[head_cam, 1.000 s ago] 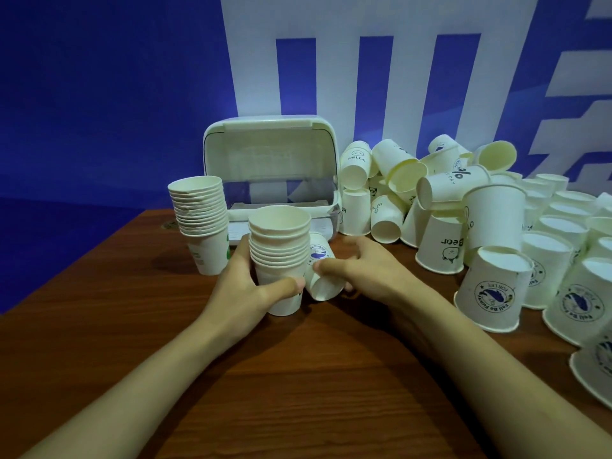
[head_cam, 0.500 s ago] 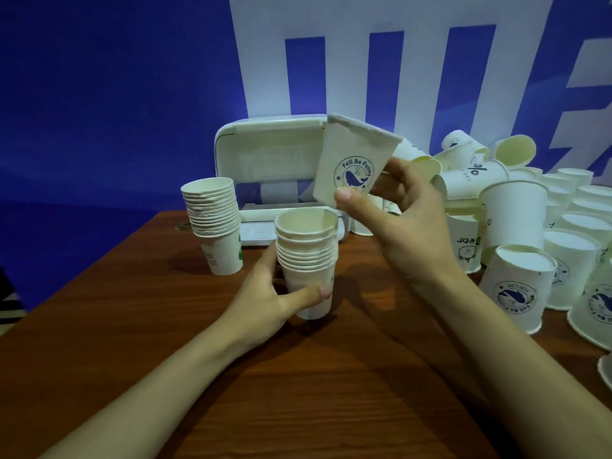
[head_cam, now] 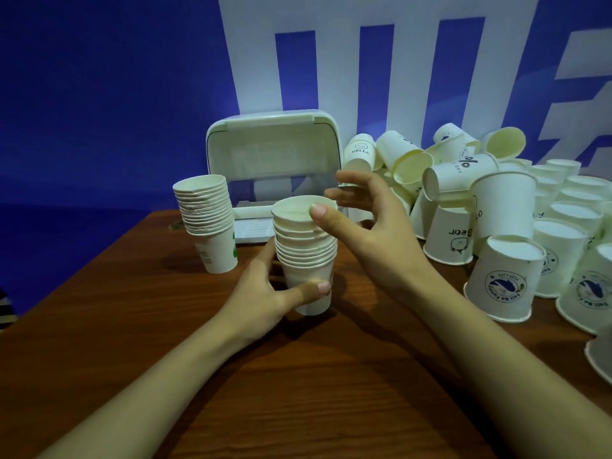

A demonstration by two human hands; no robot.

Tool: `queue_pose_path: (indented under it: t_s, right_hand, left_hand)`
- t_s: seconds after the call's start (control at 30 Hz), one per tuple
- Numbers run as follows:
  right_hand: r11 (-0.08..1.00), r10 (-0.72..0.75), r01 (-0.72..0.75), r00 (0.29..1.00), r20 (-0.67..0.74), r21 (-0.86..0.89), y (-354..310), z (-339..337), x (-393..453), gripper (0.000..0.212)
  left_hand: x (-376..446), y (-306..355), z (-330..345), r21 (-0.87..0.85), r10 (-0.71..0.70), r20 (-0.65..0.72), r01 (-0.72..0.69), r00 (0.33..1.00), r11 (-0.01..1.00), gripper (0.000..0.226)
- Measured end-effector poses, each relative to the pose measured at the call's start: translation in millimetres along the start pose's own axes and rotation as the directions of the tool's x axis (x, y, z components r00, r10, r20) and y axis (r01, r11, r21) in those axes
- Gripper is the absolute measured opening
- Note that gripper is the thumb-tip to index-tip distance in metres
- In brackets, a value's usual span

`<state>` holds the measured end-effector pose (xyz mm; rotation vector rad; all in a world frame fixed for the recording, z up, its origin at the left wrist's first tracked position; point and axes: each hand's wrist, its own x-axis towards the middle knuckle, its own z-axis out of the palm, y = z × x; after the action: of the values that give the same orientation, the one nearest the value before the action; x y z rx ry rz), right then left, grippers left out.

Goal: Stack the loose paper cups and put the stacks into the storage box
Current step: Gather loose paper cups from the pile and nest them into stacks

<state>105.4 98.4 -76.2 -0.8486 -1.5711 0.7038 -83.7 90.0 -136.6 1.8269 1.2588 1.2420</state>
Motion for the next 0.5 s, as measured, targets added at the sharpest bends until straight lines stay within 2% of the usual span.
queue_pose_path:
  t_s: [0.1, 0.17, 0.2, 0.27, 0.33, 0.4, 0.5]
  right_hand:
    - [0.996, -0.028, 0.026, 0.999, -0.021, -0.083, 0, -2, -3, 0.048]
    - [0.965, -0.110, 0.088, 0.991, -0.079, -0.246, -2, -12, -6, 0.033]
    - [0.918, -0.190, 0.133, 0.974, -0.120, -0.372, -3, -20, -10, 0.028]
    - [0.759, -0.356, 0.179, 0.919, -0.169, -0.626, -4, -43, -22, 0.024]
    - [0.617, -0.421, 0.108, 0.882, -0.211, -0.780, -5, -69, -39, 0.023]
    - [0.525, -0.350, -0.065, 0.892, -0.286, -0.848, -2, -89, -59, 0.025]
    - [0.420, -0.099, -0.318, 0.915, -0.391, -0.850, 13, -102, -81, 0.047]
  left_hand:
    - [0, 0, 1, -0.012, -0.005, 0.009, 0.005, 1.000, 1.000, 0.087]
    - [-1, 1, 0, -0.024, -0.004, 0.023, 0.005, 1.000, 1.000, 0.084]
    - [-1, 1, 0, -0.027, -0.001, 0.032, 0.002, 0.999, 1.000, 0.083]
    - [-1, 3, 2, -0.030, 0.003, 0.053, -0.002, 0.999, 1.000, 0.082]
    - [-1, 5, 5, -0.032, 0.016, 0.078, -0.013, 0.997, 0.999, 0.080]
    - [-1, 7, 9, -0.032, 0.027, 0.107, -0.024, 0.994, 0.999, 0.080]
    - [-3, 9, 12, -0.048, 0.032, 0.130, -0.026, 0.991, 0.999, 0.081]
